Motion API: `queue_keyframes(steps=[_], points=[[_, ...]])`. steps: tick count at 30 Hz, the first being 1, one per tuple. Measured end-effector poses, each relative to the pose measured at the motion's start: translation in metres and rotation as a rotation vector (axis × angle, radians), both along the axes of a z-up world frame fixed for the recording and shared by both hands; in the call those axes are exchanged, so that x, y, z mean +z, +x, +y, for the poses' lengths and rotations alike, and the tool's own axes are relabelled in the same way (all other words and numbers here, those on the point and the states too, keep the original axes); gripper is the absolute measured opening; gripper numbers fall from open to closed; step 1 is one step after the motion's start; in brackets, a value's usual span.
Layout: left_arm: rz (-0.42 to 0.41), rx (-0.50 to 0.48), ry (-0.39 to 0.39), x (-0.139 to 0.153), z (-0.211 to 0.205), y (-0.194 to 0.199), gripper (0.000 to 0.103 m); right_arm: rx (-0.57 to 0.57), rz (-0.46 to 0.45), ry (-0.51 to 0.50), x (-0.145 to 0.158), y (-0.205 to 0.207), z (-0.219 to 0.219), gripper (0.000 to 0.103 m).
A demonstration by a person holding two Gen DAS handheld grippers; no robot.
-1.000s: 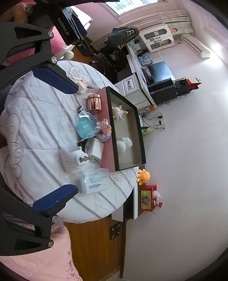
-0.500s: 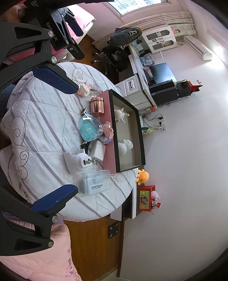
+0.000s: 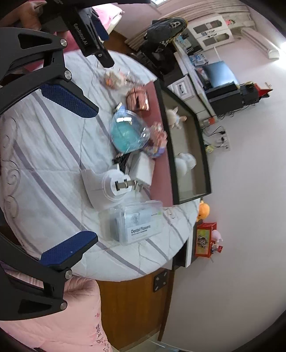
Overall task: Organize rigid objects
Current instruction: 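Grasp the pink-white block figure with the left tool while the right tool grasps the white plug, then lower the block figure and white plug into the pink box, open both tools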
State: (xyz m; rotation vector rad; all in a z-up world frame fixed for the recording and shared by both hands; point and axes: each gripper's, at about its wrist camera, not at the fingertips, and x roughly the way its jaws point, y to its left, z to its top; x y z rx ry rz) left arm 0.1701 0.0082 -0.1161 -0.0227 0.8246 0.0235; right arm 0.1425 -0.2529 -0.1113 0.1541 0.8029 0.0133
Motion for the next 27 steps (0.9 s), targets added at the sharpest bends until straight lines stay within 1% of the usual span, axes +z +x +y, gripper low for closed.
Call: queue_keyframes(steps=[3, 8, 13, 15, 16, 17, 18, 19, 20, 24, 27], points=[[0.035, 0.009, 0.0, -0.014, 0.001, 0.016, 0.103, -0.018, 0.031, 0.005, -0.013, 0.011, -0.004, 0.103], [0.077, 0.009, -0.038, -0.033, 0.001, 0.036, 0.103, -0.029, 0.06, 0.011, -0.029, 0.027, -0.006, 0.103], [0.075, 0.008, -0.013, -0.037, -0.005, 0.048, 0.103, -0.023, 0.072, 0.016, -0.038, 0.037, -0.003, 0.089], [0.073, 0.001, -0.022, -0.036, -0.004, 0.051, 0.102, -0.027, 0.065, 0.008, -0.037, 0.039, -0.002, 0.077], [0.071, -0.004, -0.035, -0.036, -0.002, 0.052, 0.1, -0.027, 0.062, 0.006, -0.037, 0.04, -0.001, 0.073], [0.067, -0.011, -0.048, -0.035, 0.0, 0.052, 0.095, -0.026, 0.062, -0.002, -0.036, 0.042, -0.001, 0.066], [0.062, -0.019, -0.059, -0.034, 0.001, 0.051, 0.092, -0.023, 0.061, -0.004, -0.036, 0.042, -0.002, 0.06], [0.057, -0.028, -0.07, -0.033, 0.001, 0.05, 0.088, -0.019, 0.059, -0.003, -0.036, 0.042, -0.002, 0.056], [0.055, -0.033, -0.074, -0.032, 0.002, 0.052, 0.079, -0.014, 0.056, 0.003, -0.035, 0.041, -0.002, 0.051], [0.039, -0.045, -0.091, -0.03, 0.006, 0.045, 0.062, 0.001, 0.042, 0.028, -0.034, 0.035, -0.003, 0.051], [0.038, -0.048, -0.126, -0.028, 0.012, 0.038, 0.061, 0.015, 0.04, 0.04, -0.033, 0.03, -0.001, 0.051]])
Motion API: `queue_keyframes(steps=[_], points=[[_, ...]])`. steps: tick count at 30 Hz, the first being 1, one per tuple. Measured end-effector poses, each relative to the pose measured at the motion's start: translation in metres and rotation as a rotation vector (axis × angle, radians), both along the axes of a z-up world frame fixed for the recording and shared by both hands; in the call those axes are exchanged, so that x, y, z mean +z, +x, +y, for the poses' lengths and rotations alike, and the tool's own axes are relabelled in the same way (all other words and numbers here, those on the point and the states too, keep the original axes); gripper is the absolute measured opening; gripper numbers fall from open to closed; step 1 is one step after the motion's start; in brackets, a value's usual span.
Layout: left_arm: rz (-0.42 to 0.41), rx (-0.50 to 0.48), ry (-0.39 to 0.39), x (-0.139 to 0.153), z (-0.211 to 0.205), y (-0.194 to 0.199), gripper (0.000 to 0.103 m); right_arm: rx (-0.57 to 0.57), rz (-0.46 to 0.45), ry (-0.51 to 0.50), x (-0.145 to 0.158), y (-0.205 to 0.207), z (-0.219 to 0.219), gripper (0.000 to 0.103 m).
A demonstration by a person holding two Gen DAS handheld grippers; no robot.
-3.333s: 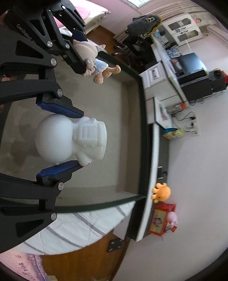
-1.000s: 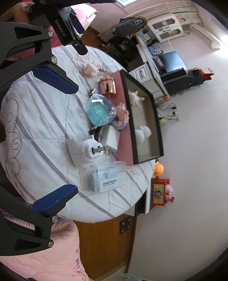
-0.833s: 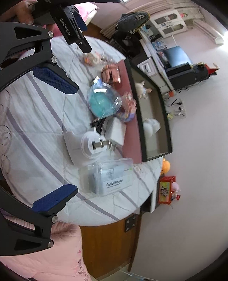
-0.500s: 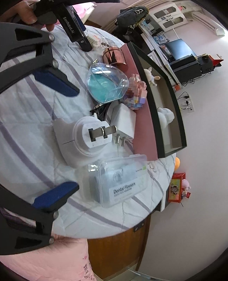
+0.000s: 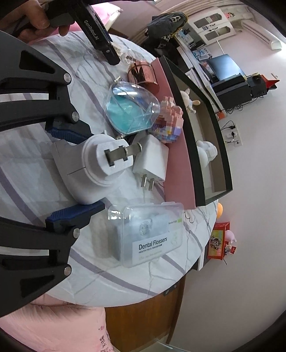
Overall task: Organize rigid objects
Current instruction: 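Lower the block figure and white plug into the pink box, open both tools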
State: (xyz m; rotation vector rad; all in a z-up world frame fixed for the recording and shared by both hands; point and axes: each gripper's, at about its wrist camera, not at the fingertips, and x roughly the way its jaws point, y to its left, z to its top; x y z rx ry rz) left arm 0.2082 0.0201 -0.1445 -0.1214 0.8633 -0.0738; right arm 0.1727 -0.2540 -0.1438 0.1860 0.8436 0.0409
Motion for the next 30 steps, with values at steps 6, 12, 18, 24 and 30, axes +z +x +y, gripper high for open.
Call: queue_keyframes(steps=[6, 12, 18, 24, 30], points=[[-0.014, -0.022, -0.005, 0.008, -0.001, -0.019, 0.061, 0.02, 0.0, 0.044, 0.004, -0.013, 0.0, 0.051], [-0.046, -0.047, 0.001, 0.024, -0.007, -0.034, 0.061, 0.035, -0.024, 0.061, 0.016, -0.021, 0.003, 0.051], [-0.085, -0.086, -0.001, 0.05, -0.019, -0.036, 0.061, 0.059, -0.068, 0.078, 0.041, -0.022, 0.006, 0.051], [-0.159, -0.145, -0.009, 0.092, -0.033, -0.01, 0.061, 0.113, -0.134, 0.073, 0.079, 0.004, 0.011, 0.051], [-0.218, -0.186, 0.004, 0.125, -0.052, 0.041, 0.061, 0.14, -0.168, 0.065, 0.105, 0.061, 0.011, 0.051]])
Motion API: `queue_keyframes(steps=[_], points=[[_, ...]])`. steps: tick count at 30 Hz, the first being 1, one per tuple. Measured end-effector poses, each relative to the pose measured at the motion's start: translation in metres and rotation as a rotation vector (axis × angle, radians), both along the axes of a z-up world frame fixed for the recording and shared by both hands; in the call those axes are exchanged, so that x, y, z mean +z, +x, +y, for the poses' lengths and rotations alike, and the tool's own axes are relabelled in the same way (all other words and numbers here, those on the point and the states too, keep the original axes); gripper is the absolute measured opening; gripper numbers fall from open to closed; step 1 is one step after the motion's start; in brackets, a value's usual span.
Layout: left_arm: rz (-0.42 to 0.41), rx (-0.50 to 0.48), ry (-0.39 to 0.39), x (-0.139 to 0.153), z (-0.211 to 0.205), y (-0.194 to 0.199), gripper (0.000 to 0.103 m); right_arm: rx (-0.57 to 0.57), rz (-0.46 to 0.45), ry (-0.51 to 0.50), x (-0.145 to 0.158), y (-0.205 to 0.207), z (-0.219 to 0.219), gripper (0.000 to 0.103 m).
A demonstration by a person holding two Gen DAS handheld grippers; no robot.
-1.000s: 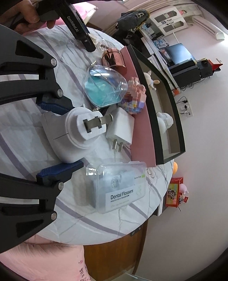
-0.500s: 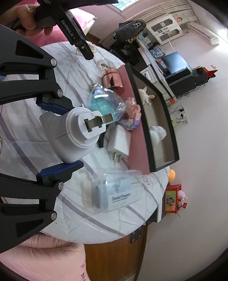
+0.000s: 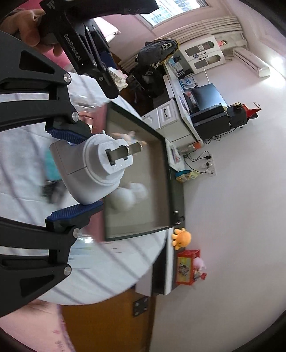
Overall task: Organize rigid objects
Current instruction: 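Lower the block figure and white plug into the pink box, open both tools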
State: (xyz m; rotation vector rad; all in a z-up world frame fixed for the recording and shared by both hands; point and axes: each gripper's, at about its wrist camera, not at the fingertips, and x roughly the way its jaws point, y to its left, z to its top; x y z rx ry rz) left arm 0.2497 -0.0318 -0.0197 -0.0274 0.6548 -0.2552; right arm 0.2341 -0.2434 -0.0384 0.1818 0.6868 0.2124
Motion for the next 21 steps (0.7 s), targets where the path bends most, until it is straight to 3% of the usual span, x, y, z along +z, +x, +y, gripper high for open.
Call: queue_keyframes(steps=[4, 9, 16, 21], points=[[0.007, -0.022, 0.012, 0.006, -0.018, 0.051, 0.061, -0.006, 0.01, -0.018, 0.004, 0.051, -0.003, 0.051], [0.051, -0.009, 0.04, -0.009, -0.034, 0.116, 0.061, -0.013, 0.062, -0.034, -0.007, 0.114, -0.007, 0.051], [0.126, 0.0, 0.079, -0.036, -0.043, 0.172, 0.061, -0.037, 0.159, -0.051, -0.038, 0.173, -0.015, 0.051], [0.169, -0.007, 0.103, -0.053, -0.05, 0.194, 0.061, -0.038, 0.217, -0.071, -0.056, 0.191, -0.013, 0.051]])
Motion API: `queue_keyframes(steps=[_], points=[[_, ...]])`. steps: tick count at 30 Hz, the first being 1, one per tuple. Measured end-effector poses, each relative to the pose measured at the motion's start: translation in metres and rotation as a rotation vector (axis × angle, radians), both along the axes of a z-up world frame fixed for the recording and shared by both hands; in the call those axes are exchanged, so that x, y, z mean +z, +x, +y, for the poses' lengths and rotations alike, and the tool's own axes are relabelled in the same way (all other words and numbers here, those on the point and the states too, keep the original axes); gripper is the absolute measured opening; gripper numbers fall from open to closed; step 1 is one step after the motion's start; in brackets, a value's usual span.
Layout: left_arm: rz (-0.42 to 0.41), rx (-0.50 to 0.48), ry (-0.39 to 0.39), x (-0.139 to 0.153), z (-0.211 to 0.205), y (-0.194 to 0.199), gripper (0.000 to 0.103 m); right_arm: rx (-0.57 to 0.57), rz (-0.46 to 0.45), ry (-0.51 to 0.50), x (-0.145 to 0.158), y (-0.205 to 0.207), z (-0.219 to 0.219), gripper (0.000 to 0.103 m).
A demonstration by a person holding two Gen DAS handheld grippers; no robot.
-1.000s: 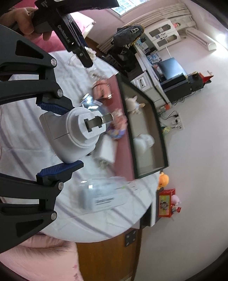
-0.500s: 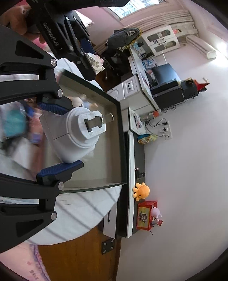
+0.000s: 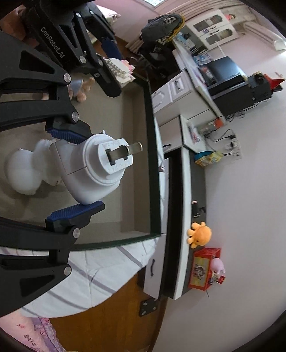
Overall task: Organize rigid objects
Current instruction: 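Lower the block figure and white plug into the pink box, open both tools, then withdraw both tools from the box toward the table edge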
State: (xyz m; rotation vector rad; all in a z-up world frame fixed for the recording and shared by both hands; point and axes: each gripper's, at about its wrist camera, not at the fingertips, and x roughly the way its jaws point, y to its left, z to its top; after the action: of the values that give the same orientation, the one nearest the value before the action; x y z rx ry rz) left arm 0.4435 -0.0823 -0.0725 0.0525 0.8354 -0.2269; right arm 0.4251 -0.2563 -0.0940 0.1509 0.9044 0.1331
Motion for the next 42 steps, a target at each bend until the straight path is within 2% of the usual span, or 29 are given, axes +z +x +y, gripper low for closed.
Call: queue_keyframes(steps=[4, 6, 8, 10, 11, 14, 15, 16, 20, 28, 35, 42], points=[[0.041, -0.018, 0.014, -0.004, -0.005, 0.009, 0.063, 0.004, 0.037, -0.022, -0.008, 0.008, 0.005, 0.052], [0.048, -0.006, 0.052, -0.005, -0.006, 0.01, 0.071, 0.003, 0.057, -0.035, -0.011, 0.01, 0.005, 0.052], [0.062, 0.011, 0.044, -0.006, 0.0, 0.011, 0.086, -0.009, 0.056, -0.04, -0.011, 0.008, 0.002, 0.055], [0.051, 0.032, 0.025, -0.002, 0.01, 0.008, 0.094, -0.026, 0.054, -0.045, -0.009, 0.004, -0.003, 0.068], [0.043, 0.042, 0.014, 0.001, 0.016, 0.004, 0.102, -0.038, 0.048, -0.043, -0.006, 0.001, -0.006, 0.081], [0.011, 0.059, -0.017, 0.011, 0.028, -0.011, 0.103, -0.032, 0.038, -0.001, 0.001, -0.007, -0.007, 0.092], [-0.007, 0.065, -0.025, 0.016, 0.032, -0.018, 0.103, -0.045, 0.031, -0.009, 0.004, -0.011, -0.008, 0.1], [-0.032, 0.075, -0.042, 0.023, 0.038, -0.027, 0.103, -0.061, 0.014, -0.014, 0.008, -0.016, -0.008, 0.103], [-0.095, 0.094, -0.071, 0.045, 0.051, -0.061, 0.103, -0.07, -0.036, 0.039, 0.025, -0.037, -0.009, 0.103], [-0.191, 0.093, -0.043, 0.077, 0.057, -0.136, 0.103, -0.093, -0.132, 0.04, 0.054, -0.098, -0.002, 0.103], [-0.225, 0.119, -0.048, 0.087, 0.062, -0.192, 0.103, -0.118, -0.223, 0.004, 0.077, -0.162, 0.002, 0.103], [-0.264, 0.128, -0.021, 0.093, 0.058, -0.245, 0.103, -0.119, -0.323, -0.037, 0.095, -0.229, 0.003, 0.103]])
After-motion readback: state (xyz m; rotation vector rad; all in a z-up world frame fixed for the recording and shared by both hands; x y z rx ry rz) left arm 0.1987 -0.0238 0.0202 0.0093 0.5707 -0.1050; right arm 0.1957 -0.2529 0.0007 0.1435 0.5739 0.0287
